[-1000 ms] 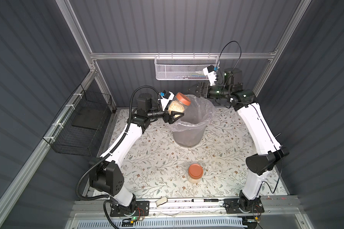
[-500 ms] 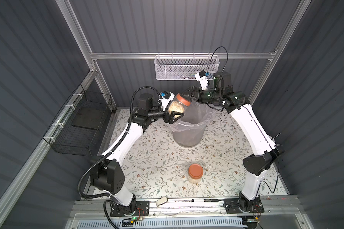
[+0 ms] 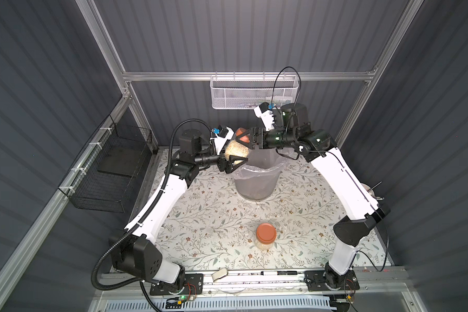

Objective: Empty expired oatmeal from jars
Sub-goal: Unscrew the lid from the jar.

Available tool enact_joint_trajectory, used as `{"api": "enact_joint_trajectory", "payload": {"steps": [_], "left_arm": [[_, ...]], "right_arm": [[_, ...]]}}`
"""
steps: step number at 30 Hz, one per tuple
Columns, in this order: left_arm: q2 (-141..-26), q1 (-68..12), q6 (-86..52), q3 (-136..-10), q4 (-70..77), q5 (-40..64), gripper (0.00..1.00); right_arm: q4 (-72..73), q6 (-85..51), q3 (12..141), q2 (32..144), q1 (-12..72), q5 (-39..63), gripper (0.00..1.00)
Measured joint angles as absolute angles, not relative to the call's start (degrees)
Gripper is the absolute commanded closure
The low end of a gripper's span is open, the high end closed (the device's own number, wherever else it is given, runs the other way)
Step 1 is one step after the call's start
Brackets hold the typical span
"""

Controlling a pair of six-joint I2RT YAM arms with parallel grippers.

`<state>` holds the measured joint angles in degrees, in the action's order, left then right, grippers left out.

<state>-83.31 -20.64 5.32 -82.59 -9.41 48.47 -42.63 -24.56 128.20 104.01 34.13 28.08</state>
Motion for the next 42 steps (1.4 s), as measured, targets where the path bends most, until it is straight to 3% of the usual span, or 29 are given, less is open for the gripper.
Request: {"api": "enact_joint_trajectory", "payload": {"steps": [4, 11, 17, 42], "left_arm": [[-79.26, -20.69, 5.41, -78.52, -10.37, 48.97, 1.00], [-73.45, -20.69, 5.39, -71.33, -11.46, 49.08, 1.00], [-71.66, -20.67, 5.37, -70.35, -11.84, 49.08, 1.00], [-68.99, -20.64, 5.39, -66.98, -11.79, 49.34, 1.00]], "right_arm": [[-42.04, -24.18, 125.82, 101.80, 34.61, 28.05, 0.03], [-40.71, -24.05, 122.26, 99.53, 34.94, 26.65, 0.07], [-40.95, -23.20, 121.14, 99.26, 36.88, 25.71, 0.01], [-44.58, -19.79, 118.93, 95.37, 39.16, 23.79, 0.01]]}}
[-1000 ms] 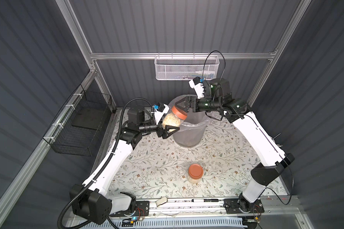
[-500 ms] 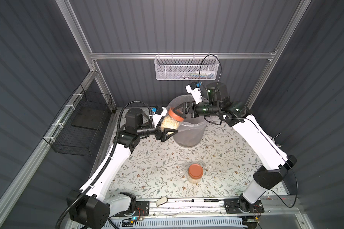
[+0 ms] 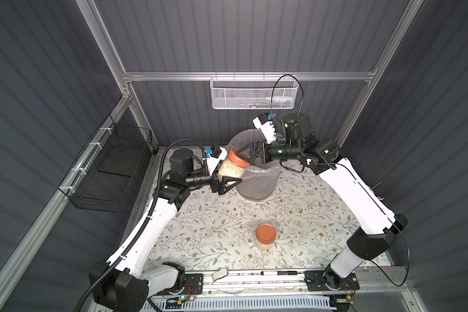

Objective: Empty expired oatmeal from jars
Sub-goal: Unscrew the lid from the jar.

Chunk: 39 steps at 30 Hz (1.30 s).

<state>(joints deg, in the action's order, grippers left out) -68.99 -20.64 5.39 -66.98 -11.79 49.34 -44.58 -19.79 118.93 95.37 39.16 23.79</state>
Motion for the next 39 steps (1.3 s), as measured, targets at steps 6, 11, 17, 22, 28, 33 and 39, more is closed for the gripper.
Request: {"api": "enact_joint_trajectory", "payload": {"steps": [6, 11, 17, 22, 28, 33, 39], "left_arm": [[-69.01, -20.64, 5.19, -66.89, -11.53, 49.32, 1.00], [-69.01, -20.64, 5.17, -66.89, -11.57, 49.32, 1.00], [-69.01, -20.64, 5.17, -66.89, -11.57, 49.63, 1.00], [-69.30, -20.47, 5.02, -66.89, -12.73, 50.39, 1.00], [-69.63, -20.64, 5.48, -66.89, -14.33, 52.60, 1.00], [-69.63, -20.64, 5.82, -67.05, -15.46, 54.04, 1.00], [-69.60, -20.64, 6.57, -67.35, -16.71, 54.57, 1.00]], "right_arm": [[-45.32, -18.55, 118.78, 95.02, 40.16, 25.39, 0.01], [-45.67, -17.61, 118.61, 95.07, 40.66, 26.33, 0.01], [-46.02, -16.19, 118.61, 95.61, 40.64, 26.63, 0.15], [-46.96, -12.12, 118.58, 95.72, 40.10, 27.38, 0.22], [-50.24, 0.32, 118.06, 95.72, 38.70, 32.69, 0.19], [-55.40, 11.20, 120.57, 96.73, 36.32, 39.64, 0.29], [-61.28, 17.12, 133.60, 103.77, 33.26, 45.54, 0.01]]}}
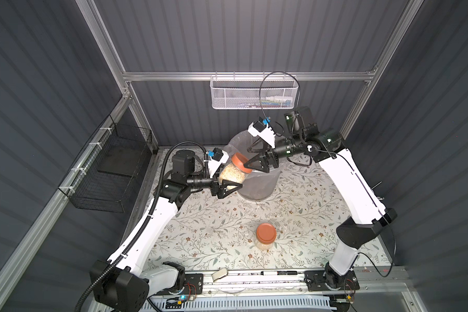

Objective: Empty expired oatmeal from jars
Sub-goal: Unscrew the lid from the jar.

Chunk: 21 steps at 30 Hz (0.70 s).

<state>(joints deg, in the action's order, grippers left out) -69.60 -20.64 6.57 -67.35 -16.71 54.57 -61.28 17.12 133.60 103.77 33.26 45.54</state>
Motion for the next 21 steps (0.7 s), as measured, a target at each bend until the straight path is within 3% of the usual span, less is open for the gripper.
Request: {"api": "enact_joint_trajectory", "payload": {"steps": [5, 13, 21], "left_arm": [[-69.58, -20.64, 7.14, -67.46, -17.34, 54.72, 1.00], [-69.67, -20.64, 7.97, -68.55, -18.46, 55.11, 1.00], [-70.04, -20.64, 8.03, -69.28, -18.46, 55.59, 1.00]], "right_arm": [[-57.47, 8.78, 129.91, 102.85, 31.31, 46.33, 0.01], [-46.50, -15.42, 116.01, 96.33, 33.47, 39.99, 0.01], [-45.43, -25.76, 119.77, 96.79, 35.48, 34.22, 0.01]]}}
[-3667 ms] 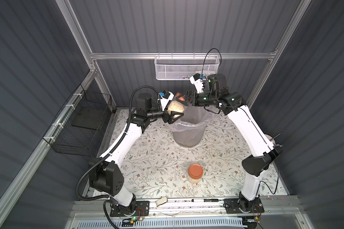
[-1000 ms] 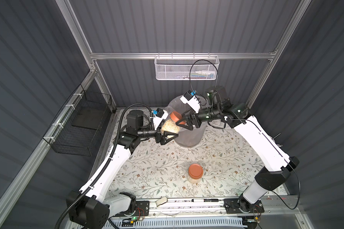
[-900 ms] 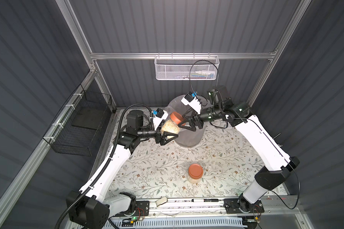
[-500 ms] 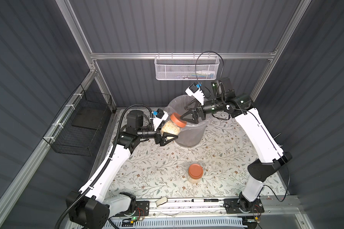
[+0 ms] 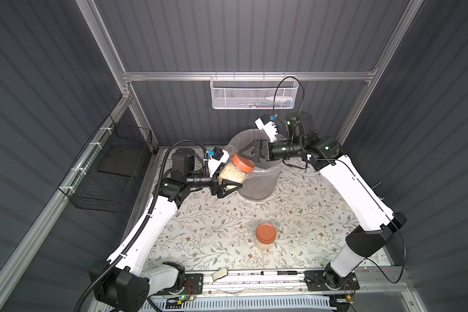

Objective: Empty expired oatmeal from jars
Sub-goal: Unscrew the lid from the jar.

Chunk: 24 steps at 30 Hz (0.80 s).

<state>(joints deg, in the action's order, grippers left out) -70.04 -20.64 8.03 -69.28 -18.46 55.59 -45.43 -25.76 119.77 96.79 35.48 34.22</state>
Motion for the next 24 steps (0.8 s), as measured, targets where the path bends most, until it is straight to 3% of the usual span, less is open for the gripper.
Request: {"api": "enact_joint_trajectory", "payload": {"steps": [20, 24], "left_arm": [[-70.04, -20.64, 8.71, -69.28, -18.76, 55.55, 1.00], [-70.30, -20.64, 8.93, -69.30, -19.66, 55.46, 1.00]], "right_arm": [[-51.13, -26.76, 124.90, 100.82, 38.83, 31.42, 0.01], [-51.64, -26.81, 125.05, 101.23, 38.94, 31.27, 0.09]]}}
